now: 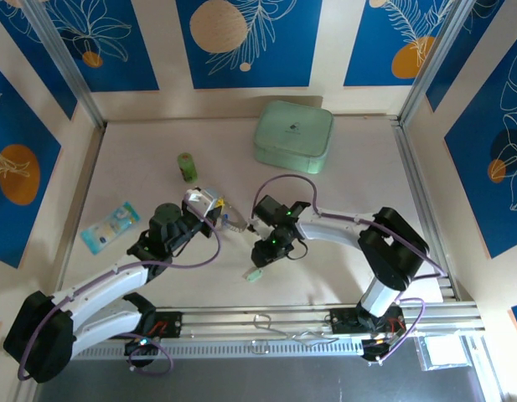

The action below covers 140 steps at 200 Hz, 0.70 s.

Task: Put the keys on the keyring

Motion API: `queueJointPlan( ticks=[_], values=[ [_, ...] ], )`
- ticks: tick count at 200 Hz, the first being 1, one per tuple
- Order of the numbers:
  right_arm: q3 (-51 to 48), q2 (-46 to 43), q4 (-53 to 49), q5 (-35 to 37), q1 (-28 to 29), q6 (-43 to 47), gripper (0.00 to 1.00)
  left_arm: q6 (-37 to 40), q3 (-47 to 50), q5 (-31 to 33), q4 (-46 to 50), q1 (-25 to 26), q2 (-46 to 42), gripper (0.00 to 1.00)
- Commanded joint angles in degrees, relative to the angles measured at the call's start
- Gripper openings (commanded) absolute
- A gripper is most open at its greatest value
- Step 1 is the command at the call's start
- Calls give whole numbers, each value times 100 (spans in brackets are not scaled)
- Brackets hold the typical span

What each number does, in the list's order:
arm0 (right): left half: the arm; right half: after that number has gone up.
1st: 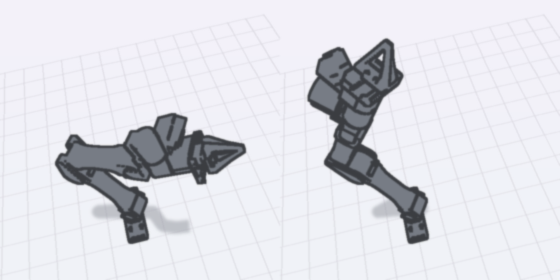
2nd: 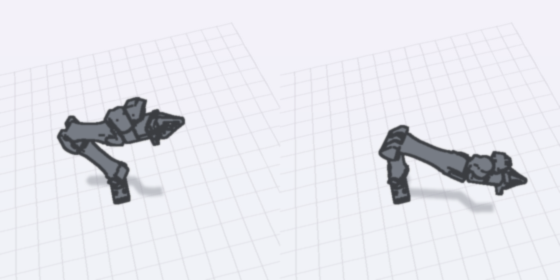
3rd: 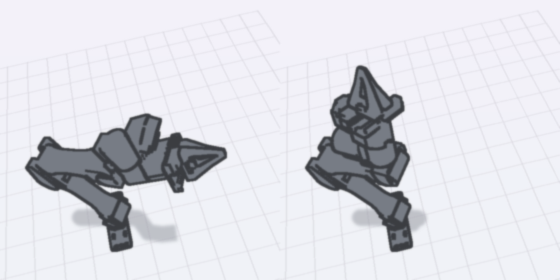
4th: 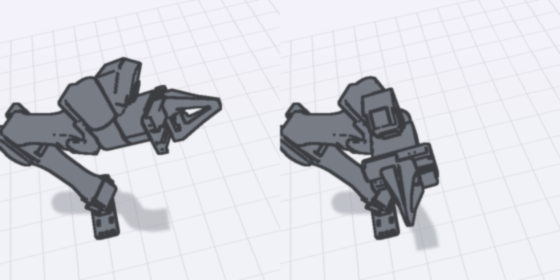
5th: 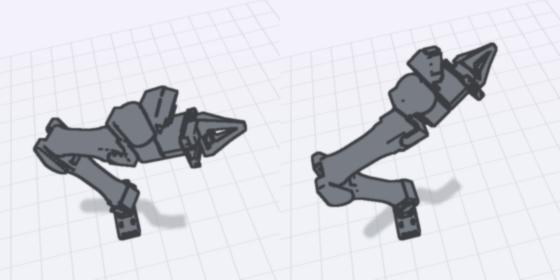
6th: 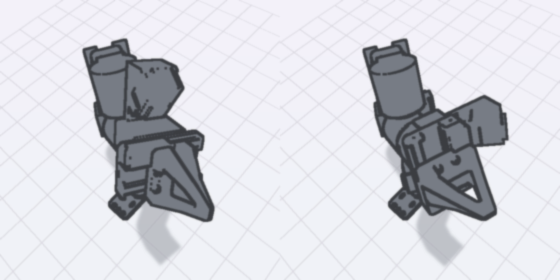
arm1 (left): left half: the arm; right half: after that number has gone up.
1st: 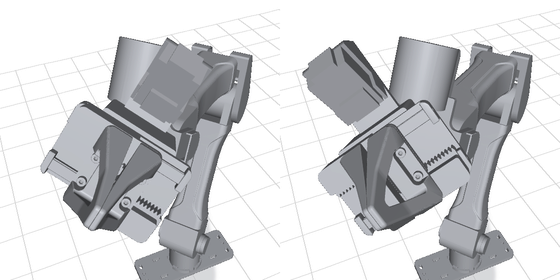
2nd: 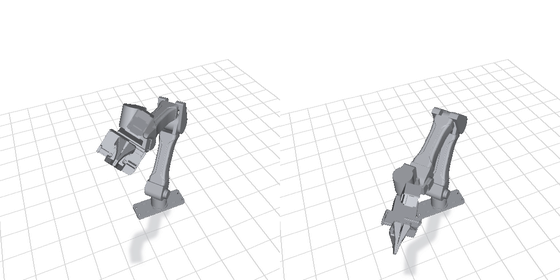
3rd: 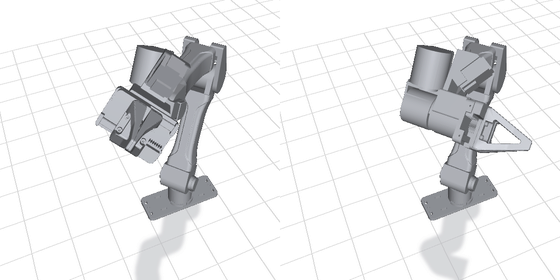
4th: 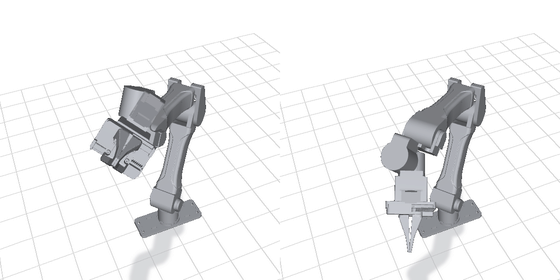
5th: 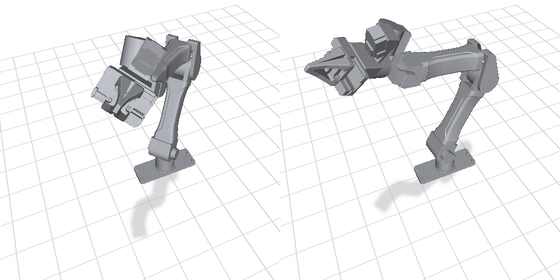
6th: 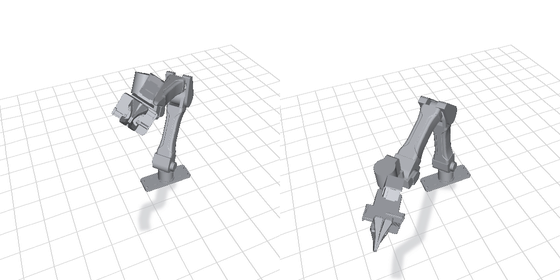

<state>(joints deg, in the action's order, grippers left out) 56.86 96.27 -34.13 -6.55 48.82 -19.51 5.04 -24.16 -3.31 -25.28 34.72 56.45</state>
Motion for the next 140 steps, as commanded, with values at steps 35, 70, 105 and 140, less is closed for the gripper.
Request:
queueJointPlan(
  ticks=[35, 70, 105, 140],
  values=[
    [163, 422, -26, -559, 66, -792, 37, 89, -202, -161, -153, 9, -107, 0],
    [193, 564, 45, -650, 75, -861, 33, 111, -219, -161, -144, 11, -105, 0],
    [216, 585, 64, -701, 74, -853, 27, 129, -209, -161, -152, 10, -119, 0],
    [251, 629, 64, -652, 84, -820, 23, 149, -201, -144, -122, 8, -166, 0]
  ],
)
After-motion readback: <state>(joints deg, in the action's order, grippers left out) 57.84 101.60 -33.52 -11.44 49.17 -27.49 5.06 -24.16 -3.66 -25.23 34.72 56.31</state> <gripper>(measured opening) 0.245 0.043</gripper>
